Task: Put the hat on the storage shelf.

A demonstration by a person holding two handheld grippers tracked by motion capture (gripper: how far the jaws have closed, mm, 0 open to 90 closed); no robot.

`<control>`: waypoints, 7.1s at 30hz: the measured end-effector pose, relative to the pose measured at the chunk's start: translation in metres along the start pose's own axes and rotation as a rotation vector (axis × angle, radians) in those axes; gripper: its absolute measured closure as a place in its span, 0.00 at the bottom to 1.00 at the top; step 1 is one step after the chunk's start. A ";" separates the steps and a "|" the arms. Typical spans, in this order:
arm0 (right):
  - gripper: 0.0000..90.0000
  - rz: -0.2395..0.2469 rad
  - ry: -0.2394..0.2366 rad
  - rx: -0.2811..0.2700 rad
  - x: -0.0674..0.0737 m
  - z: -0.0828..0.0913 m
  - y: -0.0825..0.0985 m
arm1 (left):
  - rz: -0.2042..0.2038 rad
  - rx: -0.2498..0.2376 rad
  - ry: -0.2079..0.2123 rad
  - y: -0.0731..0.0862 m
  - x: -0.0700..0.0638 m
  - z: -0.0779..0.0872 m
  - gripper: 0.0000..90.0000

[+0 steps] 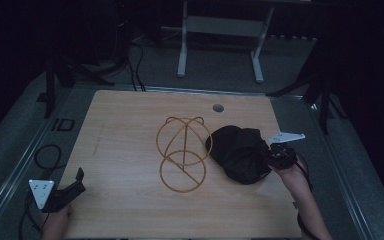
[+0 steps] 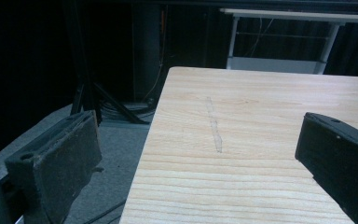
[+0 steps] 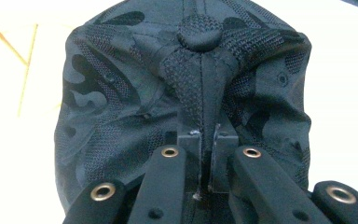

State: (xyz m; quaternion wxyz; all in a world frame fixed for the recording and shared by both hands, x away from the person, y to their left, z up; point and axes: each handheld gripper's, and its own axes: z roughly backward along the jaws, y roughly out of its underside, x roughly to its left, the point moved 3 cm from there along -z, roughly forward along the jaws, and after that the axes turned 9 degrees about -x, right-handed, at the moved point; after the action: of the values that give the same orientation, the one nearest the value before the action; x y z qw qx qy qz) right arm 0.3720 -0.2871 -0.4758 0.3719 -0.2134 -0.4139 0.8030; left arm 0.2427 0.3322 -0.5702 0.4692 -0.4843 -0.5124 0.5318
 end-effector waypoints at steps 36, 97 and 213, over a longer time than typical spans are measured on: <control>0.96 0.019 0.066 -0.174 -0.009 0.086 -0.088 | 0.003 0.001 -0.003 0.000 0.000 0.000 0.01; 0.96 0.156 -0.144 -0.305 0.094 0.076 -0.195 | 0.006 -0.001 -0.002 0.000 0.001 0.000 0.01; 0.34 0.084 -0.151 -0.188 0.076 0.016 -0.104 | 0.008 -0.003 0.000 0.000 0.001 0.000 0.01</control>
State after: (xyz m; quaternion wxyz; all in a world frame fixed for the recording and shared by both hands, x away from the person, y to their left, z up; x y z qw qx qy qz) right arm 0.3571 -0.1969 -0.3837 0.2839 -0.2034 -0.5050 0.7893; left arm 0.2425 0.3328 -0.5702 0.4663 -0.4870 -0.5112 0.5331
